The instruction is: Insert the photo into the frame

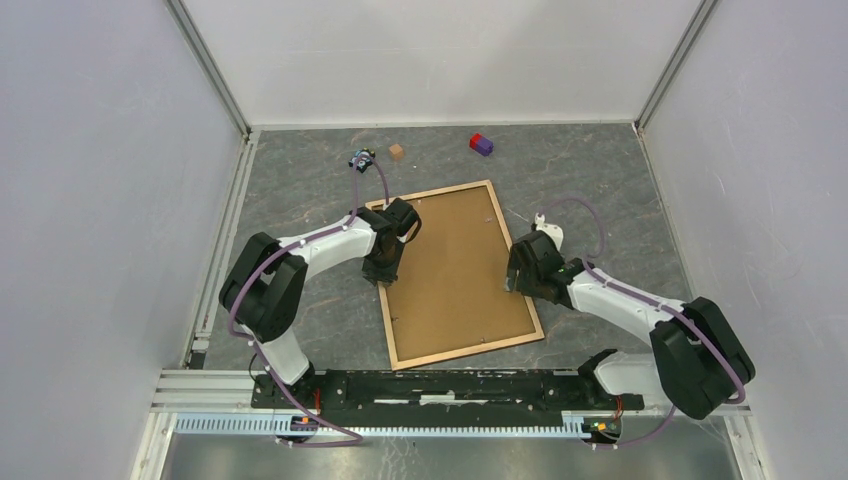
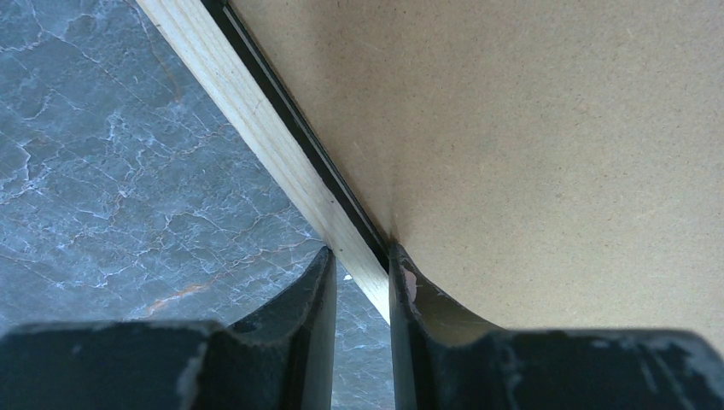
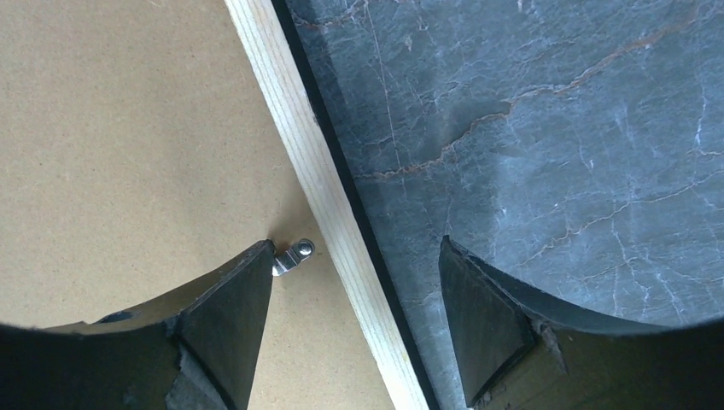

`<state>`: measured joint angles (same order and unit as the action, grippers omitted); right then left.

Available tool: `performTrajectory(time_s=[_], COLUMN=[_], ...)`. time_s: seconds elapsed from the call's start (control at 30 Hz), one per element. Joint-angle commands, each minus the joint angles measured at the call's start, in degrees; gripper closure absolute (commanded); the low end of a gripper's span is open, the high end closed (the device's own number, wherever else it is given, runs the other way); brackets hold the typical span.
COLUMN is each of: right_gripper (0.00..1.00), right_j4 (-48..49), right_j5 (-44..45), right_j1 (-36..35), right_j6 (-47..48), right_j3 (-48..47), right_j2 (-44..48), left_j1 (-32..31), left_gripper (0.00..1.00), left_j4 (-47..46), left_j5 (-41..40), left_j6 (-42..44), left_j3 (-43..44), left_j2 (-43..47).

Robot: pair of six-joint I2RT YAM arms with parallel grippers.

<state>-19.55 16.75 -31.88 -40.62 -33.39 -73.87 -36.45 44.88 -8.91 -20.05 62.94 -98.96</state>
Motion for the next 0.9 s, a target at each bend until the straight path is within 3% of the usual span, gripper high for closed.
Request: performTrajectory(time_s=[0.0, 0.57, 0.87], right_gripper=[0.26, 0.48, 0.53], right_j4=[-3.48, -3.40, -1.11], right_j5=[1.12, 3.87, 2.16], right_j1=[-0.26, -0.29, -0.29], right_j6=[2.02, 8.68, 16.74], right_j3=[2.59, 2.36, 2.93], right_j2=[0.69, 0.17, -0.34], left_j1=[-0.07, 0.01, -0.03], left_gripper=[0.97, 0.97, 0.97], left_j4=[0.38, 0.37, 0.38], left_j5=[1.14, 1.51, 1.87], left_j6=[2.21, 2.26, 2.21], left_j3=[1.49, 1.31, 1.40], left_j2=[-1.03, -0.91, -1.06])
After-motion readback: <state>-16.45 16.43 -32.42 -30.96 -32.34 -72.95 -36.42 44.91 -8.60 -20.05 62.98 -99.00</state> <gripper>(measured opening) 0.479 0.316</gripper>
